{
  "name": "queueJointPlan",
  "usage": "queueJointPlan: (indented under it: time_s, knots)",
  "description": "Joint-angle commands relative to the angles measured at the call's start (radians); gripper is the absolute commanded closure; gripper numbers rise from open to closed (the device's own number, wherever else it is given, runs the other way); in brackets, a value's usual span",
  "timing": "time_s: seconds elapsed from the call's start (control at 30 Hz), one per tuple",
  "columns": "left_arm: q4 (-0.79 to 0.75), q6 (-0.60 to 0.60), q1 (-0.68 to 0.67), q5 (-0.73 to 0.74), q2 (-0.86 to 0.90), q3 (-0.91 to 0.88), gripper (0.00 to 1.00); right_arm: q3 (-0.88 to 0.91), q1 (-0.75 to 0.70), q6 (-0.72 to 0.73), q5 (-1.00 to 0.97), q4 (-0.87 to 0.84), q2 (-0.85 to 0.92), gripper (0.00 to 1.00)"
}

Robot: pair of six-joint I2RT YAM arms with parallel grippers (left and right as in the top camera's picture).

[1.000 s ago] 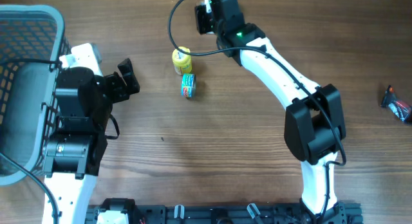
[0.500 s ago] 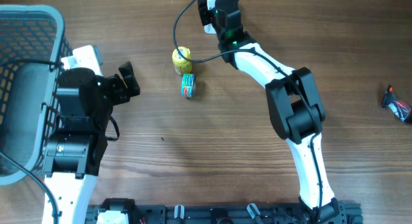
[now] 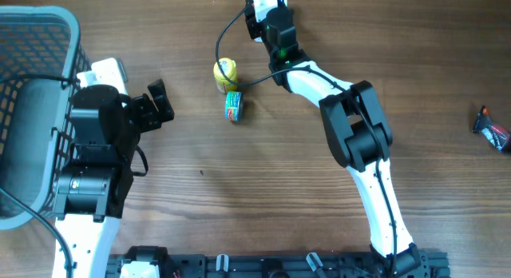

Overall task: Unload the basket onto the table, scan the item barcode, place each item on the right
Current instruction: 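Lift the red package with the right gripper to the scanner face, then hold the red package barcode in front of the scanner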

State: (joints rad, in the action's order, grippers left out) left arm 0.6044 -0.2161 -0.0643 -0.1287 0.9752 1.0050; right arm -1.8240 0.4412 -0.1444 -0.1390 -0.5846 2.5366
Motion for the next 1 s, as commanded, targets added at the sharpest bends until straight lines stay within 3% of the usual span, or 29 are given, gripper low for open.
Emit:
queueJointPlan:
  time_s: [0.0, 0.2, 0.47, 0.73, 0.97]
  knots:
    - [0.0, -0.009, 0.003, 0.008, 0.0, -0.006, 0.0, -0.016, -0.016, -0.019, -0.005, -0.018, 0.026, 0.52]
    - [0.004, -0.01, 0.003, 0.008, -0.001, -0.006, 0.0, -0.016, -0.009, -0.067, -0.058, -0.001, 0.002, 0.51]
    - [0.008, -0.009, 0.003, 0.008, 0.0, -0.006, 0.0, -0.016, -0.009, -0.067, -0.064, 0.22, -0.186, 0.51]
    - [0.045, -0.009, 0.003, 0.008, 0.0, -0.006, 0.0, -0.016, -0.034, -0.065, -0.087, 0.644, -0.43, 0.49]
    - [0.06, -0.009, 0.0, 0.009, 0.0, -0.006, 0.0, -0.016, -0.174, -0.063, -0.157, 1.204, -0.5, 0.48]
